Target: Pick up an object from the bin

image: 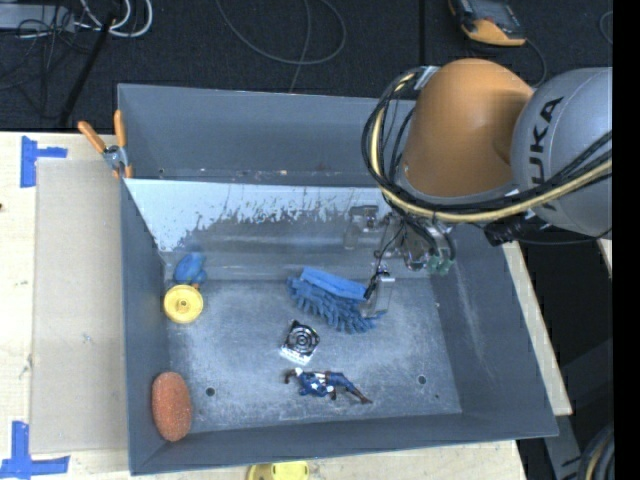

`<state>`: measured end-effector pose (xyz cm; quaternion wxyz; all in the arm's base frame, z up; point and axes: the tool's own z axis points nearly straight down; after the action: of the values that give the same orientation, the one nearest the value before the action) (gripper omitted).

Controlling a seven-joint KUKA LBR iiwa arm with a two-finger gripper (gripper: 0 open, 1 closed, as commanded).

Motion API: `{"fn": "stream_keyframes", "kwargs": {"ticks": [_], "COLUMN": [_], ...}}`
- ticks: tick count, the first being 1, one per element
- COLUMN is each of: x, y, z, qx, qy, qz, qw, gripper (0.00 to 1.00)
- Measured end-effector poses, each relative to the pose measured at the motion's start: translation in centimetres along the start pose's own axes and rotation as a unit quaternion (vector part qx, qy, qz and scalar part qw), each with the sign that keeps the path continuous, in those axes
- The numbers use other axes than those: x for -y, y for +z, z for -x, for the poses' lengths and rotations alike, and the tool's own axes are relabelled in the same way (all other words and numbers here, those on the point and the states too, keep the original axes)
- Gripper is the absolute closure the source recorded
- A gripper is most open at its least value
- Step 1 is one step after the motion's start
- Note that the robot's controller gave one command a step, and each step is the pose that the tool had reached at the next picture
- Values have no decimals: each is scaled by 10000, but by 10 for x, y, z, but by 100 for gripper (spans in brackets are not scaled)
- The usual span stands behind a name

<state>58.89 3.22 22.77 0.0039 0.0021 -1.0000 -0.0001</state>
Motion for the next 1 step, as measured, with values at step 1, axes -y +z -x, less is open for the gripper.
{"fn": "stream_keyframes", "kwargs": {"ticks": [1], "x": [0], "y": [-5], "z": [1], "qx": [40], "qy": [5], "qz": [2], "qw": [10000], "gripper": [0]}}
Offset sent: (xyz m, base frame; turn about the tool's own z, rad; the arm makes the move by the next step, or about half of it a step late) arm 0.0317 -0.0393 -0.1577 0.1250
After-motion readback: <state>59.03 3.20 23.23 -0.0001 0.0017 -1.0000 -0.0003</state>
